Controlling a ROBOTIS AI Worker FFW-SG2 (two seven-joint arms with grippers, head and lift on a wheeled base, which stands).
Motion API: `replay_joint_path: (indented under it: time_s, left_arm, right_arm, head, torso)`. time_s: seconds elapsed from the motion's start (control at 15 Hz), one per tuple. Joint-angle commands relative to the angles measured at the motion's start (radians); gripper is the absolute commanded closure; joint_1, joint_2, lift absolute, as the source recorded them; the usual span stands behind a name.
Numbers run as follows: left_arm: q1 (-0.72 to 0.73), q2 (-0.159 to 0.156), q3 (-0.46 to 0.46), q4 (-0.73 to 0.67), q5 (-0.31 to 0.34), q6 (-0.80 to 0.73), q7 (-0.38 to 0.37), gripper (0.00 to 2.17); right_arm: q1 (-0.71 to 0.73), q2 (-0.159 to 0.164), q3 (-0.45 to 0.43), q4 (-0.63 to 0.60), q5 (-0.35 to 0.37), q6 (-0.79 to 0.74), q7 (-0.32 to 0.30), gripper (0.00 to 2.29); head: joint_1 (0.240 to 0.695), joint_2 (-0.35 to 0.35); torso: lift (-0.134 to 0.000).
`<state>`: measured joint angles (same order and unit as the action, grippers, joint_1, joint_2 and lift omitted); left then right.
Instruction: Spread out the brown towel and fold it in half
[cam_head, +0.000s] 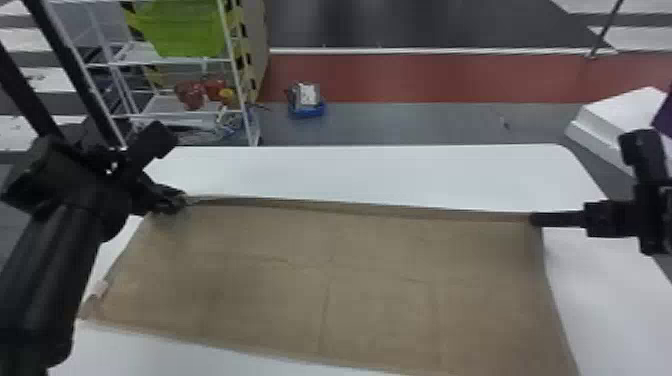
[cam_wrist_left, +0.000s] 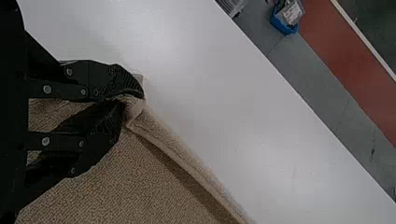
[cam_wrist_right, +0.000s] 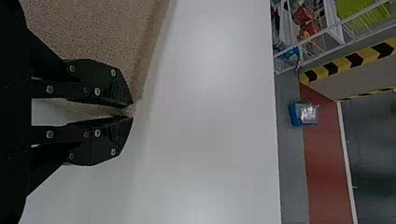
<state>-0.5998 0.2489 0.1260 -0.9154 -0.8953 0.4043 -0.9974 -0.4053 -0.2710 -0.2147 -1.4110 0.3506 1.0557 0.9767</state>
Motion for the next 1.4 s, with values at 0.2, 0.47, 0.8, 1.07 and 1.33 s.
replay_joint_path:
  time_s: [0.2, 0.47, 0.8, 1.07, 1.33]
  left_arm:
    - [0.057, -0.007, 0.069, -0.092, 0.056, 0.0, 0.043, 1.09]
    - [0.209, -0.007, 0.196, -0.323, 0.173, 0.006, 0.036, 1.09]
    - [0.393, -0.037, 0.34, -0.585, 0.326, 0.015, 0.074, 1.08]
    - [0.497, -0.042, 0.36, -0.674, 0.381, 0.0, 0.089, 1.07]
    - [0.499, -0.046, 0.343, -0.654, 0.371, -0.006, 0.141, 0.02]
  right_arm:
    - [-0.04, 0.001, -0.032, 0.007, -0.006, -0.019, 0.005, 0.97]
    - [0.017, -0.005, -0.048, -0.094, -0.029, 0.005, 0.079, 0.97]
    - [0.112, -0.017, -0.074, -0.23, -0.059, 0.024, 0.157, 0.97]
    - [0.218, -0.021, -0.074, -0.327, -0.067, 0.027, 0.188, 0.97]
    - [0.22, -0.011, -0.066, -0.333, -0.068, 0.03, 0.186, 0.97]
  head:
    - [0.695, 0.024]
    - [0.695, 0.037]
    - [0.695, 0.084]
    - [0.695, 0.121]
    - [0.695, 0.129]
  torso:
    - [-0.134]
    - [-0.134]
    - [-0.134]
    - [-0.134]
    - [-0.134]
